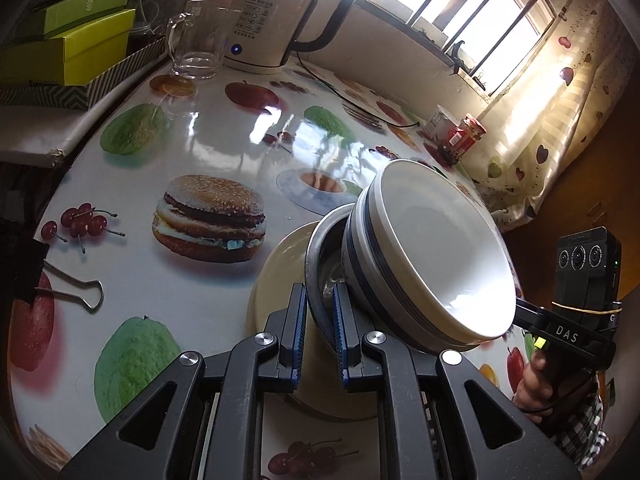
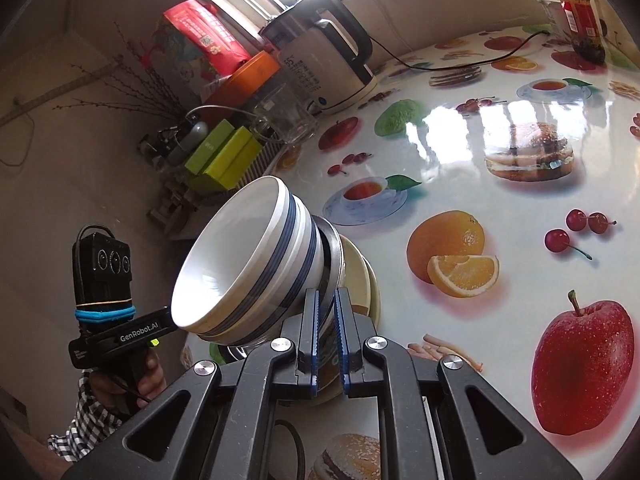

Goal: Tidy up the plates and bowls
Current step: 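Lower the nested bowls onto the cream plate stack with both grippers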

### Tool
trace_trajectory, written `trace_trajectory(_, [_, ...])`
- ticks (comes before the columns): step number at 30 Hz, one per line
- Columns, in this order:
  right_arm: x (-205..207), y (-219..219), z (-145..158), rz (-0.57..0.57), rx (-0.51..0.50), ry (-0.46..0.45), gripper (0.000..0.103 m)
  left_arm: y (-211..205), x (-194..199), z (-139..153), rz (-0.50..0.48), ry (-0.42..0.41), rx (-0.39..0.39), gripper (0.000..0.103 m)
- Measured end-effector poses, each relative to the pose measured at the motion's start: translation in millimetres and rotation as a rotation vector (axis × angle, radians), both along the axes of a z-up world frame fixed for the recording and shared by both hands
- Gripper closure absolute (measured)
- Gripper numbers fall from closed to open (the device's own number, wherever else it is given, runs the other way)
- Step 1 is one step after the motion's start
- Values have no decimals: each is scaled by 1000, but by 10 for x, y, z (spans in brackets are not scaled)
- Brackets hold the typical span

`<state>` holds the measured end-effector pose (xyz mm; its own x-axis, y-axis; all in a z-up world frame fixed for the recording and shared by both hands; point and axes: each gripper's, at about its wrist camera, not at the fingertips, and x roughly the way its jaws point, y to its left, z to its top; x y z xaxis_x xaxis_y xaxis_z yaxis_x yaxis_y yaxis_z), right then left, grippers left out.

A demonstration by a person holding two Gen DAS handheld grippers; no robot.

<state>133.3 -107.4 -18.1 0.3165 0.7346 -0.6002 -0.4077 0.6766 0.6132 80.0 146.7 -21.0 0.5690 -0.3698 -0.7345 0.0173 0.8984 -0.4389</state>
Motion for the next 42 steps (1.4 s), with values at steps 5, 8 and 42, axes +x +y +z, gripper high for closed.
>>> trace_trajectory(5, [7,11,-24,1,-4,4,92,3,7,-28,-2,5,-1,91])
trace_trajectory(8, [9,13,-23,1,-4,5,92,2,13,-36,-5,4,4,91])
trace_trajectory(42, [-18,-25,-55,-35,-63,-1,71,16,-52,-16,18,11,39,83])
